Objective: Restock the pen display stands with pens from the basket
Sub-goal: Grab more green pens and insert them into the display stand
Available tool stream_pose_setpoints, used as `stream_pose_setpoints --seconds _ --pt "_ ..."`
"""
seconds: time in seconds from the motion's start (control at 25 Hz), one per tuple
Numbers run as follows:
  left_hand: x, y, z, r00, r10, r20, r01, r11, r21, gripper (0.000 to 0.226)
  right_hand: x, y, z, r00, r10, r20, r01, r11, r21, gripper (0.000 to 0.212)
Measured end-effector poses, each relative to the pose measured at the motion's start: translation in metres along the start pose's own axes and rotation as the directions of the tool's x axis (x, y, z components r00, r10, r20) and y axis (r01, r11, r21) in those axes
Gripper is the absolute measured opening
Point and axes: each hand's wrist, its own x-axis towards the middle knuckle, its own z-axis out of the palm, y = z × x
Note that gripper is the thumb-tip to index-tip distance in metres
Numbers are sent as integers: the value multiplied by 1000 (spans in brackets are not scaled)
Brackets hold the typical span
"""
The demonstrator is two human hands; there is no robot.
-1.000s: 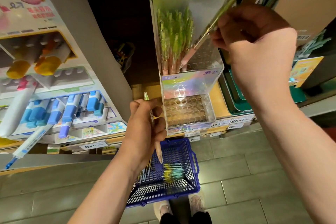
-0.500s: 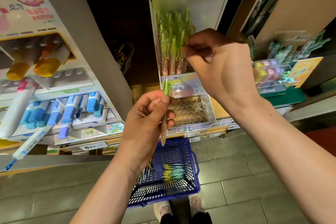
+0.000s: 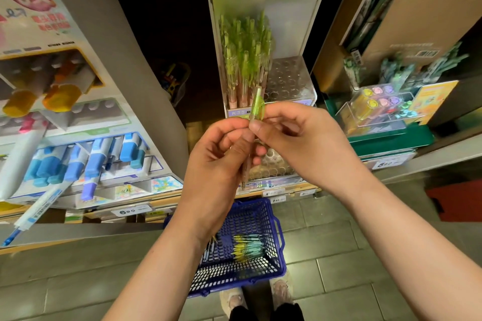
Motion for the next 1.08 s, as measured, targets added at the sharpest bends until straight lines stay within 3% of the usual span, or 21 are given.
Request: stream_pose_setpoints --seconds 0.08,0.16,0.28,0.36,0.6,0.84,1.08 --pt "1 -1 0 999 -32 -8 32 999 21 18 3 0 -5 999 10 -52 -4 994 108 6" --pt "1 -2 -2 994 -99 -47 100 994 37 16 11 -4 -17 977 26 -211 23 974 224 7" --pt "0 -3 -6 987 -146 -69 149 988 50 22 27 -12 -36 891 -78 -448 141 984 108 9" --pt "-3 -5 -9 988 -139 -73 144 987 75 22 36 -17 -42 852 -149 -501 189 981 30 6" --pt "-5 -7 -14 989 -123 -84 131 986 107 24 51 -17 -30 845 -273 -460 264 961 -85 13" --pt "-4 -9 -17 988 -113 -108 127 984 124 15 47 0 -19 887 -308 -346 173 913 -369 9" --pt "-2 -9 -17 983 -121 -135 138 982 125 15 44 11 -15 882 -337 -329 162 872 -461 10"
